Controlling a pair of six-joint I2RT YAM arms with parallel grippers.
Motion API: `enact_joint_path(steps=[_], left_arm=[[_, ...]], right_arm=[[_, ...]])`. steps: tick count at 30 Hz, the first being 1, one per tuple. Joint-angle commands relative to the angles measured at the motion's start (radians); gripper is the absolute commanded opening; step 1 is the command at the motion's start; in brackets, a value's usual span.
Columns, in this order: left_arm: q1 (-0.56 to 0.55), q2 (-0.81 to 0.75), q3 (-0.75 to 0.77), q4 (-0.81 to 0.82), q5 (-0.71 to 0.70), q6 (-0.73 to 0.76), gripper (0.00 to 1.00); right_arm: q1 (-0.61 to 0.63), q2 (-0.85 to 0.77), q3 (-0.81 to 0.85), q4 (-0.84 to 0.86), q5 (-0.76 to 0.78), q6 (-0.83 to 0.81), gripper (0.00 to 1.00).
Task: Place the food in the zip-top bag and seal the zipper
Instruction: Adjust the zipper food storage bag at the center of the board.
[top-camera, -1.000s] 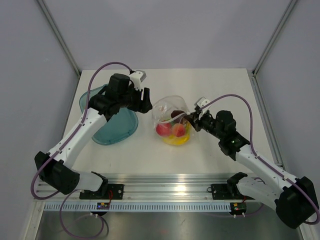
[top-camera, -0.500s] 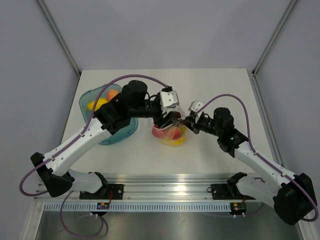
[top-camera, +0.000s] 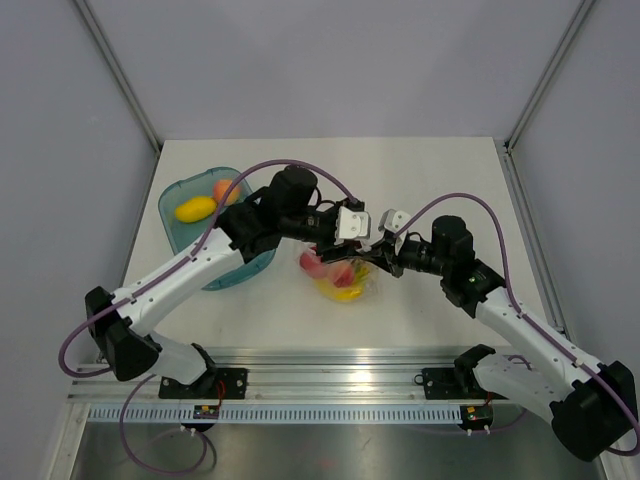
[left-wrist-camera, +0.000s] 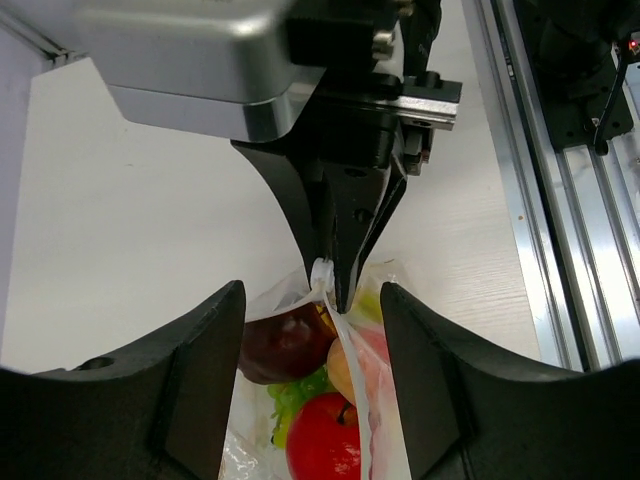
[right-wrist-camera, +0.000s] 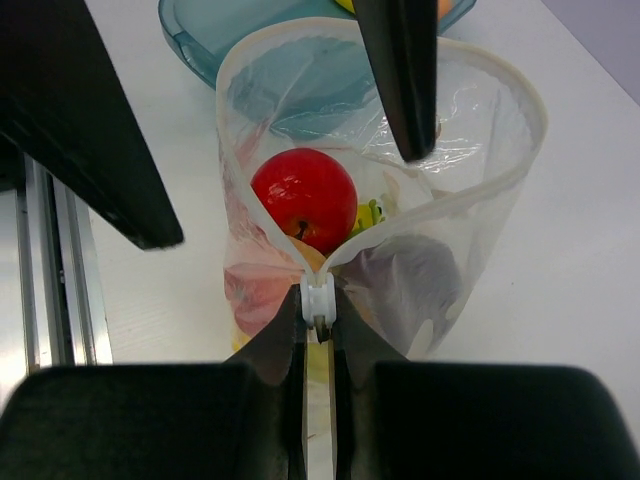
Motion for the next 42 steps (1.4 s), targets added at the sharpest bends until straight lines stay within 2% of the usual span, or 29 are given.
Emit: enact_joint_path(steps=[1,8,14,15,16,18,20,21,22,23,25,28,29,30,32,35,36,39,42], left_arm=[[0.001,0.058,0.051,0.001,0.062,0.033,0.59],[0.001,0.118,0.053,0.015,0.05,0.019,0.55],[0.005,0.129,0.048,-0.028,0.013,0.025,0.42],[0.006,0.129,0.044,-0.03,0.01,0.024,0.37],[0.008,0.127,0.042,-0.031,0.008,0.022,0.18],[0.008,0.133,0.045,-0.031,-0.019,0.008,0.0],[0.011,0.141,0.061,-0.047,-0.034,-0.01,0.0],[0.012,0.15,0.068,-0.053,-0.036,-0.019,0.0],[0.015,0.155,0.076,-0.059,-0.038,-0.032,0.0],[0.017,0.159,0.088,-0.067,-0.047,-0.041,0.0],[0.026,0.169,0.096,-0.068,-0.039,-0.064,0.0],[0.046,0.166,0.098,-0.024,-0.033,-0.133,0.0],[0.063,0.161,0.09,0.02,-0.031,-0.163,0.0],[0.07,0.158,0.085,0.043,-0.025,-0.208,0.0],[0.081,0.14,0.07,0.121,-0.027,-0.252,0.0],[0.1,0.104,0.022,0.23,-0.044,-0.321,0.0],[0.104,0.098,0.01,0.246,-0.042,-0.34,0.0],[0.106,0.097,0.019,0.252,-0.039,-0.351,0.0],[0.107,0.101,0.025,0.237,-0.03,-0.34,0.0]], right_arm=[[-0.009,-0.025,0.046,0.025,-0.033,-0.015,0.0],[-0.011,-0.035,0.036,0.023,-0.026,-0.012,0.0],[-0.012,-0.061,0.008,0.042,0.005,-0.005,0.0],[-0.014,-0.066,0.005,0.046,0.006,0.006,0.0],[-0.014,-0.066,0.003,0.051,0.008,0.011,0.0],[-0.015,-0.065,-0.001,0.057,0.014,0.036,0.0],[-0.017,-0.065,-0.015,0.078,0.054,0.057,0.07],[-0.016,-0.072,-0.023,0.089,0.086,0.078,0.14],[-0.017,-0.081,-0.03,0.103,0.098,0.084,0.29],[-0.017,-0.104,-0.042,0.103,0.114,0.092,0.34],[-0.017,-0.133,-0.052,0.094,0.167,0.118,0.4],[-0.017,-0.202,-0.063,0.065,0.247,0.156,0.42],[-0.017,-0.236,-0.064,0.06,0.285,0.226,0.48],[-0.016,-0.248,-0.061,0.052,0.389,0.269,0.53],[-0.016,-0.267,-0.038,0.002,0.46,0.328,0.61],[-0.017,-0.25,0.005,-0.104,0.444,0.325,0.62],[-0.017,-0.244,0.008,-0.113,0.386,0.304,0.62],[-0.017,-0.209,-0.007,-0.06,0.315,0.288,0.59],[-0.019,-0.16,-0.033,0.072,0.28,0.27,0.58]])
